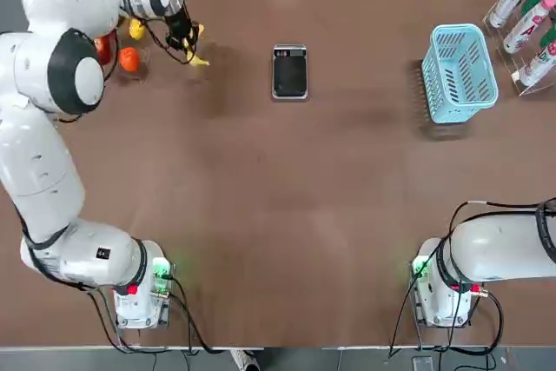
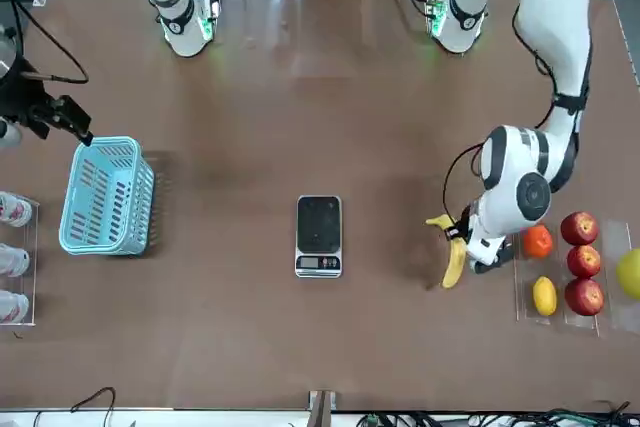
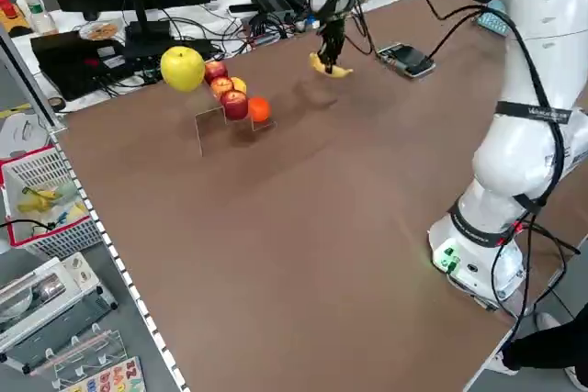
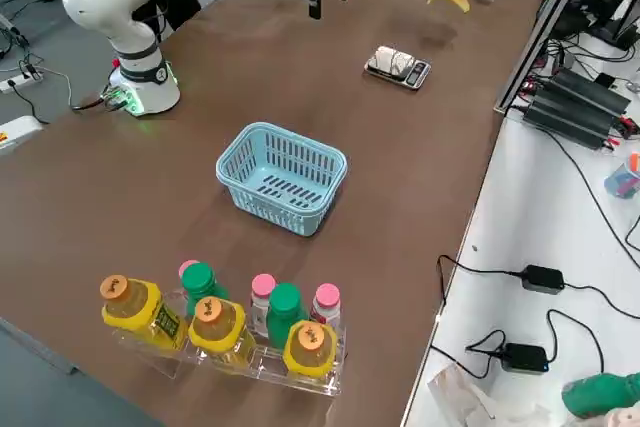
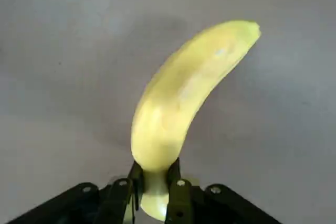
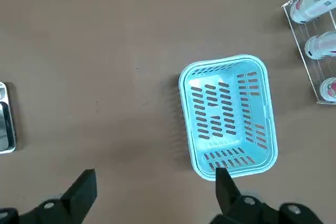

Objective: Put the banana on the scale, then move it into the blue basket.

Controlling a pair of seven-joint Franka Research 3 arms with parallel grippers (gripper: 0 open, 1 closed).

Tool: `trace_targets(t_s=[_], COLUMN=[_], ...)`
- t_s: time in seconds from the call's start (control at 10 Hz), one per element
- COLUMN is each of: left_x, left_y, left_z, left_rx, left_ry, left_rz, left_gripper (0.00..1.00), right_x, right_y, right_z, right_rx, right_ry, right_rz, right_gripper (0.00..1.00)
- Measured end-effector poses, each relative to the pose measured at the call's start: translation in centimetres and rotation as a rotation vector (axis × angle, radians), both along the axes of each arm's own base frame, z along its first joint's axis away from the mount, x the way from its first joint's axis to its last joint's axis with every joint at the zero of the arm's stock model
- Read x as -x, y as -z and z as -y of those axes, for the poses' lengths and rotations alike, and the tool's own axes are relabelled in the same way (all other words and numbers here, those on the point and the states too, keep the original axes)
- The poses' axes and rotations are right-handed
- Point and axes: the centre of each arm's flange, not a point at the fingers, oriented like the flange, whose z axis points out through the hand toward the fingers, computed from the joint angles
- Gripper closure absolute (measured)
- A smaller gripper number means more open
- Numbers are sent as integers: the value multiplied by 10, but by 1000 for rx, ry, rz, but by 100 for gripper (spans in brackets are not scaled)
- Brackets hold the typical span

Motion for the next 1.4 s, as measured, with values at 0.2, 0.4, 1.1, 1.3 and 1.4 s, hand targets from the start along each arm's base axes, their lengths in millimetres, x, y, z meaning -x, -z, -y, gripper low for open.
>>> trace_targets(t_s=[0.2,0.4,1.1,1.3,1.4], left_x=[6,23,77,88,91], left_y=[-49,-47,52,62,66], left_z=[77,186,355,366,368], left_rx=[40,61,117,105,100], left_ry=[-68,-181,-237,-268,-280], left_rz=[23,16,17,0,-6], left_gripper=[78,78,78,80,81], right_x=[0,0,-1,-1,-1], right_y=[1,1,1,2,2], right_z=[0,0,2,2,2], right_rx=[0,0,0,0,0], right_ry=[-5,-6,-4,-6,-6], right_rz=[-2,-2,0,0,0], right_gripper=[0,0,0,0,0])
